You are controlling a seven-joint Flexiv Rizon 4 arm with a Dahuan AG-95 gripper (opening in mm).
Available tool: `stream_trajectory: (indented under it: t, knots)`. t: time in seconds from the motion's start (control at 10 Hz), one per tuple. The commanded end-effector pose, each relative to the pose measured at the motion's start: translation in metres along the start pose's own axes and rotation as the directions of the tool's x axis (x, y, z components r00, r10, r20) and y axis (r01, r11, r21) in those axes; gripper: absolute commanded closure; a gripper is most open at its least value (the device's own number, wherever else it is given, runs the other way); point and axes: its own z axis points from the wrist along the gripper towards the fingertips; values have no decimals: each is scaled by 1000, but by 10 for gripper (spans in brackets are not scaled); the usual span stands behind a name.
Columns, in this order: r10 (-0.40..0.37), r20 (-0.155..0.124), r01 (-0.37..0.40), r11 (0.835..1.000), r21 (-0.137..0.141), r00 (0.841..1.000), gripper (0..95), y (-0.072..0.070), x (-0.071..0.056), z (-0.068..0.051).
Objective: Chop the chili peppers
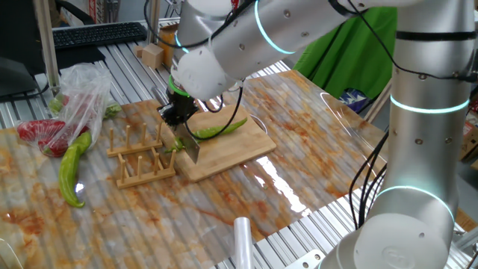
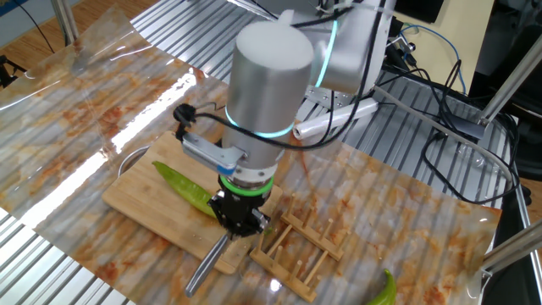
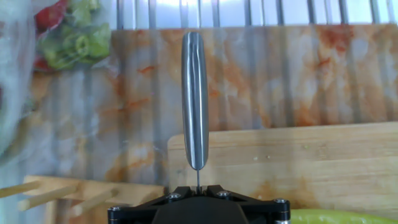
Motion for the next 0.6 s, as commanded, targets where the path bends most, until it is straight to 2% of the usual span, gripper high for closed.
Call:
stream_trajectory:
  t: [0.1,0.4,0.6]
  knots:
    - [3,18,-3,1000,22,1000,950,-2,-3,3]
    - [4,40,-5,999,32,999,950,-2,-3,7]
    - [7,36,-8,1000,23,999,950,-2,-2,1]
